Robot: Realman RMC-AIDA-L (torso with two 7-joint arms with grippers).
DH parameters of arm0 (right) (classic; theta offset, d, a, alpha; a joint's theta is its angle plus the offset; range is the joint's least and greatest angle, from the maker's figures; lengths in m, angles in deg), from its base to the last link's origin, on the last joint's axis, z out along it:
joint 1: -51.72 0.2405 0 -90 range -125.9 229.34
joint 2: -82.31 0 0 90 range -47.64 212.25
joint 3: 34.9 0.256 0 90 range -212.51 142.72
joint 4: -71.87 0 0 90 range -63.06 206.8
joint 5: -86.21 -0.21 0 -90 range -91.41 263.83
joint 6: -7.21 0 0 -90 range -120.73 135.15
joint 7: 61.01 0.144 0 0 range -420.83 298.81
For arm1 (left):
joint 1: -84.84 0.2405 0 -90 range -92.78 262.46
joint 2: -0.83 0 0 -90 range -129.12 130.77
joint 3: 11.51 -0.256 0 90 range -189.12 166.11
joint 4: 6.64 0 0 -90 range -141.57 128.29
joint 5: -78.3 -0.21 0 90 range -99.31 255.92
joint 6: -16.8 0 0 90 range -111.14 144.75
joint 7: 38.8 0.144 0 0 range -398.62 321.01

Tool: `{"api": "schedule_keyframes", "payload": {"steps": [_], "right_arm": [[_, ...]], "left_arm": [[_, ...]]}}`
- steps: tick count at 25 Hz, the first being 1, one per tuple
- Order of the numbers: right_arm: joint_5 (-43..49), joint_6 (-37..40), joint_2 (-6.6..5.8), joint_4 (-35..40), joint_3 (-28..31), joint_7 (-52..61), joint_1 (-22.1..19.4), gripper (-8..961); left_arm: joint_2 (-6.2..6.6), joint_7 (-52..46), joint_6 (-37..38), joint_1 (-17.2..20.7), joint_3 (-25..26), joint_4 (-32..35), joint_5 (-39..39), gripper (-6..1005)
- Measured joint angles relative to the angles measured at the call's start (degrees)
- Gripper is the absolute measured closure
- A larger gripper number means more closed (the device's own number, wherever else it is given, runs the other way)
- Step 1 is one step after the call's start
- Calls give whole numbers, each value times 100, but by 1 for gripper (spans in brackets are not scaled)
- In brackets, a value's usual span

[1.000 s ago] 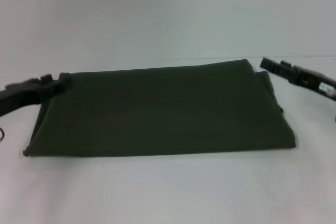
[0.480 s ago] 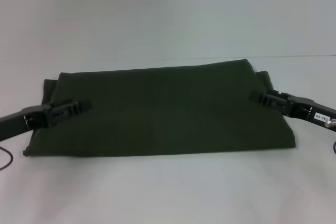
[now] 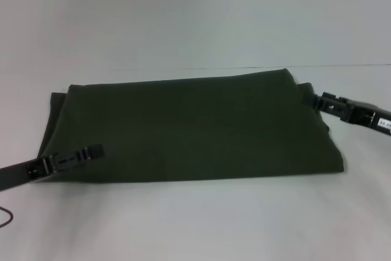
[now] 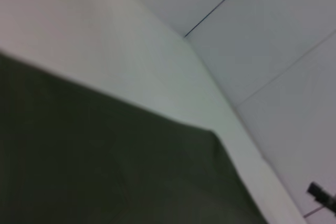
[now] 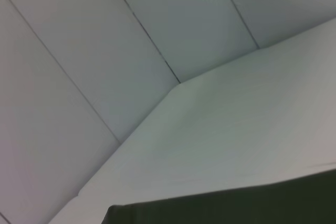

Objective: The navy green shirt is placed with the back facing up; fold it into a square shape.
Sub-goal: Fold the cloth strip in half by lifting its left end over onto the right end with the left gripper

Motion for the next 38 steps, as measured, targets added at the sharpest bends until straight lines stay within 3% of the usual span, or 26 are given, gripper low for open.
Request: {"api": "schedule_keyframes", "payload": {"steps": [7,13,19,38], "right_arm": [[-3,-19,-22,257,-7,293,117,98],[-3,-101,-66,270,-30,431,227,99],[-3,-179,-67,280,-11,436,279,99],[-2,-185,-107,358,-7,542,315,99]], "left_arm": [[152,-741,-250,-80,17,-111,-451,145],[489,-1139,-765,-154,15,-769,-505,146],[519,-1513,-1128,-178,46,-842,-874,147],[544,-1772,-1372,-235,27,-873,-1065,150]]}}
